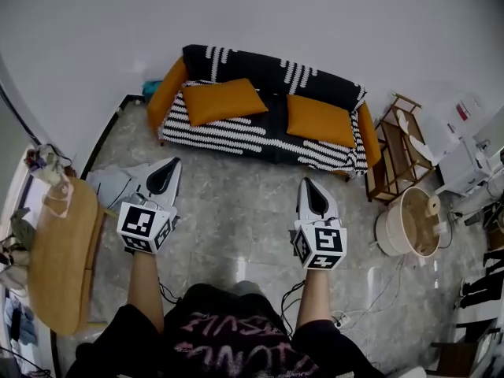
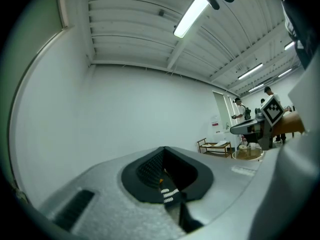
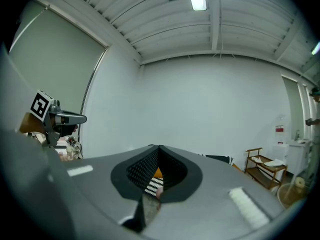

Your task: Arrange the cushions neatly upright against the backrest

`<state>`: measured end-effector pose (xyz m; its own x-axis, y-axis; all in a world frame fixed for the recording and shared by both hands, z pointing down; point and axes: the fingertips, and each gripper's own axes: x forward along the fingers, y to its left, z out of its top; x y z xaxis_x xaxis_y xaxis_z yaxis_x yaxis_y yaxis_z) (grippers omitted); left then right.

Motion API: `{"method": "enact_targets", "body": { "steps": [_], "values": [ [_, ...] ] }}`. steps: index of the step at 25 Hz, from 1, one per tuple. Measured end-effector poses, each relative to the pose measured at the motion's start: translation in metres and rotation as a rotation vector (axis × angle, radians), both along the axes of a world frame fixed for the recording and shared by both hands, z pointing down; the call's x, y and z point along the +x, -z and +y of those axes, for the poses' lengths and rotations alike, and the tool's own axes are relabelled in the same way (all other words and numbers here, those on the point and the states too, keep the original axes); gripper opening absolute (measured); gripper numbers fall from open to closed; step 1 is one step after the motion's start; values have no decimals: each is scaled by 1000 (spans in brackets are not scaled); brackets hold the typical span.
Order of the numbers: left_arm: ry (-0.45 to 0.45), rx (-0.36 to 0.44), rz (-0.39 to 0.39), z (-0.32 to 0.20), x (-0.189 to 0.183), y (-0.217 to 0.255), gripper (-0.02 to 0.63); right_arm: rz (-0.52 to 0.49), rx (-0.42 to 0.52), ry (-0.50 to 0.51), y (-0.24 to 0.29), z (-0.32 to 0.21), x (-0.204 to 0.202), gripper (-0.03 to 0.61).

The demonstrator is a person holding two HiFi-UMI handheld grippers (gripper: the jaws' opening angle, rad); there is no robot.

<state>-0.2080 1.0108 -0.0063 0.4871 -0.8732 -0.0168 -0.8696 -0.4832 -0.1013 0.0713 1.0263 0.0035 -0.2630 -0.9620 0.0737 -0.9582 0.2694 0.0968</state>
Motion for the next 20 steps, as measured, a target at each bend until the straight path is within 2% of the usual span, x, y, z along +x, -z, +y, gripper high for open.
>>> {"method": "enact_targets", "body": {
  "steps": [4, 12, 15, 20],
  "values": [
    [-28, -22, 16, -4, -7, -10, 0, 2, -12, -2, -5, -1, -12, 14],
    [-25, 9, 10, -20, -23, -11, -1, 13, -12, 17, -10, -28, -29, 14],
    [-16, -12, 11, -38, -27, -19, 0, 9, 1, 35, -14, -46, -35, 14],
    [-19, -54, -51, -75, -25, -34, 0, 28, -18, 38, -24, -89, -37, 14]
  ]
}}
